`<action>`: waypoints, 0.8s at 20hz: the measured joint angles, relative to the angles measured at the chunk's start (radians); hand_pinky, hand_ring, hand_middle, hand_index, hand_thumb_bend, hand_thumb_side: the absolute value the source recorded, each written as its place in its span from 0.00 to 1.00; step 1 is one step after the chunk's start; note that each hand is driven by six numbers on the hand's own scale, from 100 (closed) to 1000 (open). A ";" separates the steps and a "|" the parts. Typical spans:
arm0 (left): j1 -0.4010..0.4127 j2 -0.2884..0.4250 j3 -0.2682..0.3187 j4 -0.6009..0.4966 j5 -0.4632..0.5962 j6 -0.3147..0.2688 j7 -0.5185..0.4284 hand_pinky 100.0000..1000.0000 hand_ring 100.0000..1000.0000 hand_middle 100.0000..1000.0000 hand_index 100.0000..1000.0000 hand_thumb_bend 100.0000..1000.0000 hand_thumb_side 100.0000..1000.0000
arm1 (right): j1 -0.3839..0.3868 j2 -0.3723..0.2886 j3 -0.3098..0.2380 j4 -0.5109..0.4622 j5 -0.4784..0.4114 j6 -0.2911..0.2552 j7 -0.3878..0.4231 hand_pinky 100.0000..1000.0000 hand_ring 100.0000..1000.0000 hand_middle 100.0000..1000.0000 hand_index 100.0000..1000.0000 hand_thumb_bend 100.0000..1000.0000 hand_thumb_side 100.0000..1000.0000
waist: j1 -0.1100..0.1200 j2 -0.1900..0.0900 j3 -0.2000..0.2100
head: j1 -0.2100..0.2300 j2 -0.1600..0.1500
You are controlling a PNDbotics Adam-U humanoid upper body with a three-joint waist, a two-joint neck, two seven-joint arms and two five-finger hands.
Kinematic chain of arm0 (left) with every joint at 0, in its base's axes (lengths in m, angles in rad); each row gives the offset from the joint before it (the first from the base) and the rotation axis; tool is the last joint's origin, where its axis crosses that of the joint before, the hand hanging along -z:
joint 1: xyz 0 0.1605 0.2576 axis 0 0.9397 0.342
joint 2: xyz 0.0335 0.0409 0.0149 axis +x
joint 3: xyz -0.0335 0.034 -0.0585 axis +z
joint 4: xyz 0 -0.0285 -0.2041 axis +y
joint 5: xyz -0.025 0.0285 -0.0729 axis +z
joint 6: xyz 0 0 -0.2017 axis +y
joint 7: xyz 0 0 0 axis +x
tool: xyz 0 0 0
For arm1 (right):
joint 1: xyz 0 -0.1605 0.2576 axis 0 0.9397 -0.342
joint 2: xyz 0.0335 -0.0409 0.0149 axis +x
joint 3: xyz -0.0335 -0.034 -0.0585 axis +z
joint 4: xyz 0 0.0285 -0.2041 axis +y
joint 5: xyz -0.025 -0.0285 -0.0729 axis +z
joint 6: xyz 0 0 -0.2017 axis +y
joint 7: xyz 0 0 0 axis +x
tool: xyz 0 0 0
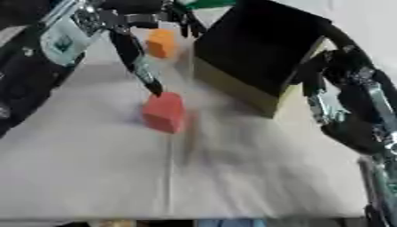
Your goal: Pick up objects on the table and place them in the box.
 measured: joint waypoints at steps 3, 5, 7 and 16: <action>0.005 0.008 -0.014 0.009 -0.029 0.000 0.000 0.73 0.64 0.69 0.91 0.89 0.60 | 0.000 -0.002 0.000 0.003 0.000 -0.001 0.001 0.74 0.52 0.47 1.00 0.00 0.47 | 0.000 0.000 -0.001 | -0.006 -0.007; 0.012 0.015 -0.023 0.016 -0.048 0.000 0.000 0.73 0.64 0.69 0.91 0.90 0.61 | 0.000 -0.003 0.000 0.004 0.000 -0.001 0.002 0.74 0.52 0.47 1.00 0.00 0.47 | 0.001 0.000 -0.001 | -0.010 -0.009; 0.019 0.021 -0.034 0.023 -0.063 0.000 0.000 0.73 0.64 0.69 0.91 0.91 0.62 | 0.000 -0.003 0.000 0.004 0.001 -0.001 0.002 0.74 0.52 0.47 1.00 0.00 0.47 | 0.002 0.000 -0.002 | -0.011 -0.012; 0.044 0.048 -0.097 0.060 -0.091 0.000 0.000 0.74 0.65 0.70 0.92 0.96 0.64 | 0.000 -0.004 0.000 0.004 0.007 -0.001 0.002 0.74 0.52 0.47 1.00 0.00 0.47 | 0.008 0.000 -0.006 | -0.021 -0.022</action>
